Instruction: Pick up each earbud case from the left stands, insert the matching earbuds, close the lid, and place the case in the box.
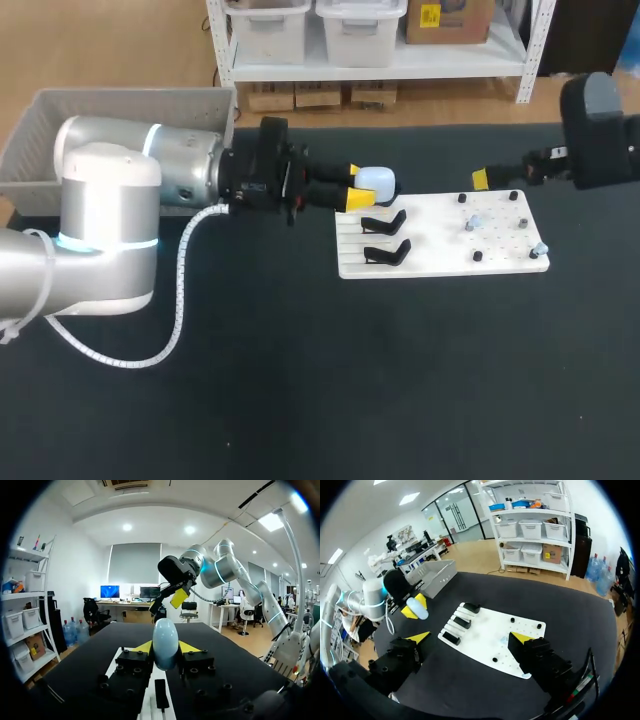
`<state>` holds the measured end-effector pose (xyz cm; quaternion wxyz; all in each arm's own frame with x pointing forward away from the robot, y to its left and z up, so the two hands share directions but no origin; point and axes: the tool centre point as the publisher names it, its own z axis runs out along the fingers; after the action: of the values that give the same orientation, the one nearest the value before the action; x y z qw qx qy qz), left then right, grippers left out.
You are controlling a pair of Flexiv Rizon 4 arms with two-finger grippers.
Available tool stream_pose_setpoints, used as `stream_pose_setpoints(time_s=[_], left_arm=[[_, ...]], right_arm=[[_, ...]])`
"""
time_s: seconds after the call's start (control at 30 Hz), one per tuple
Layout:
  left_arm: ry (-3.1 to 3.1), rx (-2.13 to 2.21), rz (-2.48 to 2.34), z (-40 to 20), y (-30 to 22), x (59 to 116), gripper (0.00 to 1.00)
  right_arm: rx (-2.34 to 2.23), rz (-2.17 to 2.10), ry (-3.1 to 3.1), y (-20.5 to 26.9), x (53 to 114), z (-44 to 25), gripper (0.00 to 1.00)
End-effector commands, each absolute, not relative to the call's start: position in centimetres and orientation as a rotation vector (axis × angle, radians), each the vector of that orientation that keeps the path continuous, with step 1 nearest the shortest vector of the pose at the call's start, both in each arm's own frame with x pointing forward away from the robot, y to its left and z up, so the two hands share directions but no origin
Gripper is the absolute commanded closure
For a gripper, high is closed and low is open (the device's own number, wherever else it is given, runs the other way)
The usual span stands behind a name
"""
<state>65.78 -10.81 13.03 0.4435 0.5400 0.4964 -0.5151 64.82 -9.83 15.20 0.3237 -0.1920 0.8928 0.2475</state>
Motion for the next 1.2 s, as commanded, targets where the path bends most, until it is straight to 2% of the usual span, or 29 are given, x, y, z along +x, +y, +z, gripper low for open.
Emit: stream_pose_setpoints(time_s=[0.03,0.63,1.2], left_arm=[[1.222,1.353,-1.293,12.6,-11.6,66.6,1.0],[1.217,1.359,-1.282,12.2,-12.7,66.8,1.0],[1.206,1.351,-1.276,12.1,-12.6,66.5,1.0]], right_arm=[[-0.545,0.63,2.363,-9.7,63.4,16.4,0.0],[-0.767,0.657,2.403,-4.3,60.4,15.6,0.0],[-0.735,0.619,2.436,-0.5,63.0,14.8,0.0]])
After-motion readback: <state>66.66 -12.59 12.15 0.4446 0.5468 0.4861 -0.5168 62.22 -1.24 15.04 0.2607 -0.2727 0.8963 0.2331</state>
